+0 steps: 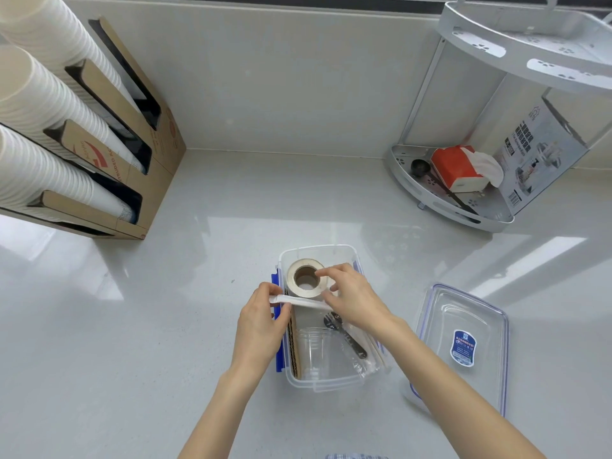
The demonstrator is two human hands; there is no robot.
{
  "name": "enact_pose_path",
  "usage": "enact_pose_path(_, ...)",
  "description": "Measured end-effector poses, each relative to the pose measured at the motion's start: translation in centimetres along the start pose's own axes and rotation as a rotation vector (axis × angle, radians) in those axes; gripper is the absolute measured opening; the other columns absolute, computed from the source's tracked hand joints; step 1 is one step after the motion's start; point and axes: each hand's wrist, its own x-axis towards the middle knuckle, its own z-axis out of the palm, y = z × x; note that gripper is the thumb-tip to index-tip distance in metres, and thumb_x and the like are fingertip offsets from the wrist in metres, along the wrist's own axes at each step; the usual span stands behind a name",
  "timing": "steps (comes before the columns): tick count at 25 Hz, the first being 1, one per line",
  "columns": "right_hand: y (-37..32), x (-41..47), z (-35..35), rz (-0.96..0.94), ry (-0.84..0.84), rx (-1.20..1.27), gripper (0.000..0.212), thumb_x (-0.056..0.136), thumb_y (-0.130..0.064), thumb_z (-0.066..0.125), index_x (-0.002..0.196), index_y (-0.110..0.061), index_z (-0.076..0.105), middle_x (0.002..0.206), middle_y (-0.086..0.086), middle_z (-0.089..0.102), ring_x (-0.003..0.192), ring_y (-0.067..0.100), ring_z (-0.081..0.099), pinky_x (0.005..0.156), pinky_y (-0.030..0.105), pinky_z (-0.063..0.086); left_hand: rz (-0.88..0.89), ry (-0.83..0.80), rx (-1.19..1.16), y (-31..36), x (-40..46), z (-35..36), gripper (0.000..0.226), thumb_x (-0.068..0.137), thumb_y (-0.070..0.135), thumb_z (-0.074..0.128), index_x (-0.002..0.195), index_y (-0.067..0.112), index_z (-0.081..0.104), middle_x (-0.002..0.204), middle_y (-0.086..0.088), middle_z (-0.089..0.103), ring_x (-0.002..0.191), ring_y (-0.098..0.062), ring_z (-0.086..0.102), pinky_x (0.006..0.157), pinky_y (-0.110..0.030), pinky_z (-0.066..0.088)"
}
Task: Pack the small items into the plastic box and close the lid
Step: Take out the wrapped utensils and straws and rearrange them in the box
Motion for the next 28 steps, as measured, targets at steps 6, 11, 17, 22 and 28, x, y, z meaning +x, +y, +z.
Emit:
enact_pose_path(6, 0.7, -2.3, -2.8, 0.034, 0.046, -0.007, 0.036, 0.088, -0.019, 0.048, 0.123, -0.016, 0.051, 0.121, 0.011, 0.055, 0.107, 0.019, 0.055, 0.094, 0.03, 0.041, 0.136, -0.004, 0.049, 0.9, 0.2, -0.3, 0.012, 0.082, 0.01, 0.058, 0.085, 0.019, 0.05, 0.089, 0.007, 0.048, 0.086, -0.012, 0.044, 0.068, -0.011, 0.03)
enact_pose_path(11, -0.8, -4.5, -0.9, 0.132, -0.181, -0.268, 0.038, 0.09, -0.022, 0.045, 0.119, 0.002, 0.041, 0.124, 0.022, 0.048, 0.114, 0.035, 0.046, 0.09, 0.036, 0.039, 0.119, 0.029, -0.168, 2.7, -0.4, -1.1, 0.026, 0.082, 0.009, 0.056, 0.078, 0.034, 0.049, 0.082, 0.021, 0.055, 0.076, 0.001, 0.055, 0.061, 0.002, 0.039)
enact_pose_path(17, -1.8, -3.0, 3.1, 0.331, -0.258, -0.478, 0.062, 0.087, 0.006, 0.04, 0.134, 0.019, 0.001, 0.14, 0.037, 0.024, 0.129, 0.045, 0.03, 0.104, 0.044, 0.036, 0.078, 0.075, -0.327, 3.7, -0.4, -2.6, 0.026, 0.082, 0.013, 0.057, 0.077, 0.038, 0.051, 0.08, 0.017, 0.059, 0.069, 0.01, 0.058, 0.058, 0.0, 0.043)
enact_pose_path(22, -0.8, -1.7, 4.2, 0.39, -0.172, -0.454, 0.073, 0.086, 0.003, 0.047, 0.135, 0.015, -0.005, 0.138, 0.033, 0.024, 0.124, 0.04, 0.039, 0.098, 0.039, 0.042, 0.078, 0.051, -0.344, 3.5, -0.7, -2.7, 0.026, 0.083, 0.013, 0.058, 0.077, 0.038, 0.051, 0.082, 0.019, 0.059, 0.068, 0.016, 0.056, 0.057, 0.001, 0.042)
enact_pose_path(28, -0.1, -1.4, 4.2, 0.35, -0.098, -0.344, 0.065, 0.086, 0.005, 0.043, 0.137, 0.011, 0.003, 0.135, 0.027, 0.033, 0.119, 0.039, 0.046, 0.091, 0.04, 0.044, 0.076, 0.051, -0.361, 3.2, -0.7, -2.8, 0.025, 0.083, 0.013, 0.057, 0.078, 0.037, 0.052, 0.083, 0.021, 0.059, 0.069, 0.016, 0.056, 0.058, 0.0, 0.043)
